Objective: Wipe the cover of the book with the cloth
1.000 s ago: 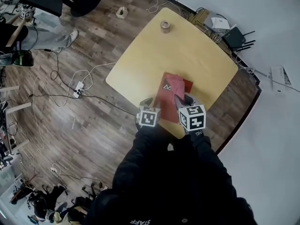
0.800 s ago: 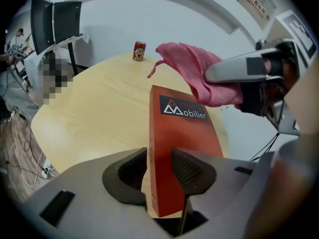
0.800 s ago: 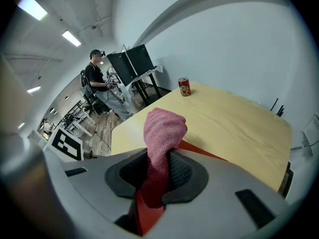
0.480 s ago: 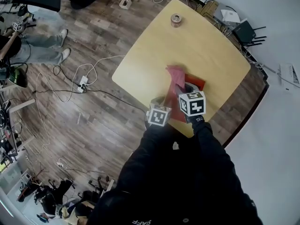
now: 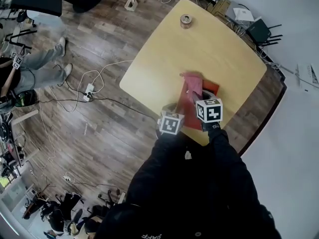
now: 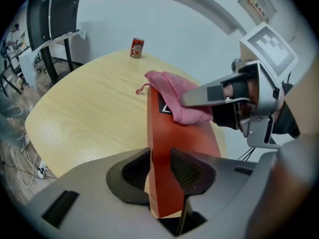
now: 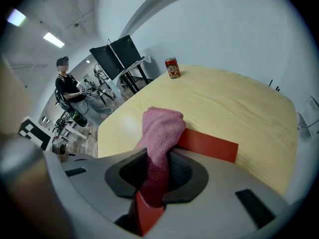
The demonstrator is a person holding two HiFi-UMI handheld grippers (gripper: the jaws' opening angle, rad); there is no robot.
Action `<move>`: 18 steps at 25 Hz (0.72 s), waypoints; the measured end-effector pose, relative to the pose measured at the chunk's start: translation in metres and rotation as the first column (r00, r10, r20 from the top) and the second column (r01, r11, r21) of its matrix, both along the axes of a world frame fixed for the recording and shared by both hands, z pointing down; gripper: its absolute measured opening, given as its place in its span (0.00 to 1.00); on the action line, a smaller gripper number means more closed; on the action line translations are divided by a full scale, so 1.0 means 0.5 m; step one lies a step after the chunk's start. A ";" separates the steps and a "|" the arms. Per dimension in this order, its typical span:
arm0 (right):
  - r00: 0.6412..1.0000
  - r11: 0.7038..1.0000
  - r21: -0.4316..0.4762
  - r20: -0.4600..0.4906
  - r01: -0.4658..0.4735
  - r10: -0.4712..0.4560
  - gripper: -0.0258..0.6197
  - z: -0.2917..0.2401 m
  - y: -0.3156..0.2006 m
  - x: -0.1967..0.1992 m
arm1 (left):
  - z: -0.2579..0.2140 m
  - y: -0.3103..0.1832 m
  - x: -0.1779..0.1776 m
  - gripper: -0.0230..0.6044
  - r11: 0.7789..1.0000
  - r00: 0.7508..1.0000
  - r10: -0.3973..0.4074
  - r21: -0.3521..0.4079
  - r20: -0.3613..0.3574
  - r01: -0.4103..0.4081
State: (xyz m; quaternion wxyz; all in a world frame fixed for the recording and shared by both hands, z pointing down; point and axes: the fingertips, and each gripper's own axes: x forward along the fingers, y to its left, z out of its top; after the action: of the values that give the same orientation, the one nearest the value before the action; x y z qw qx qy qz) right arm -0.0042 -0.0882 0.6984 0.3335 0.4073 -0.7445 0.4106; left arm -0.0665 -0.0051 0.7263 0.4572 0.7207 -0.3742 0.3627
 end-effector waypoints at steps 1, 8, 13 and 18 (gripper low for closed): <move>1.000 1.000 -0.001 -0.002 -0.011 0.011 0.19 0.001 0.002 0.008 | 0.001 0.000 -0.002 0.27 1.000 1.000 -0.005 -0.002 -0.001 0.005; 0.998 0.998 -0.003 -0.016 -0.069 0.069 0.19 0.006 0.011 0.075 | 0.002 -0.001 0.001 0.27 1.000 1.000 -0.006 -0.006 0.001 0.006; 0.996 0.996 0.000 -0.031 -0.089 0.089 0.20 0.007 0.021 0.120 | 0.001 0.000 0.005 0.26 1.000 1.000 0.002 -0.004 0.010 -0.002; 0.992 0.994 0.005 -0.053 -0.112 0.112 0.20 0.007 0.038 0.169 | 0.002 0.003 0.007 0.26 1.000 1.000 0.007 0.001 0.016 -0.007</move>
State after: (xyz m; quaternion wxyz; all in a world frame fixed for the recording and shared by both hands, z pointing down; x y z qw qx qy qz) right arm 0.0803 -0.0694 0.7017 0.3293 0.4595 -0.7117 0.4170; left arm -0.0628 -0.0037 0.7272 0.4525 0.7193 -0.3754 0.3701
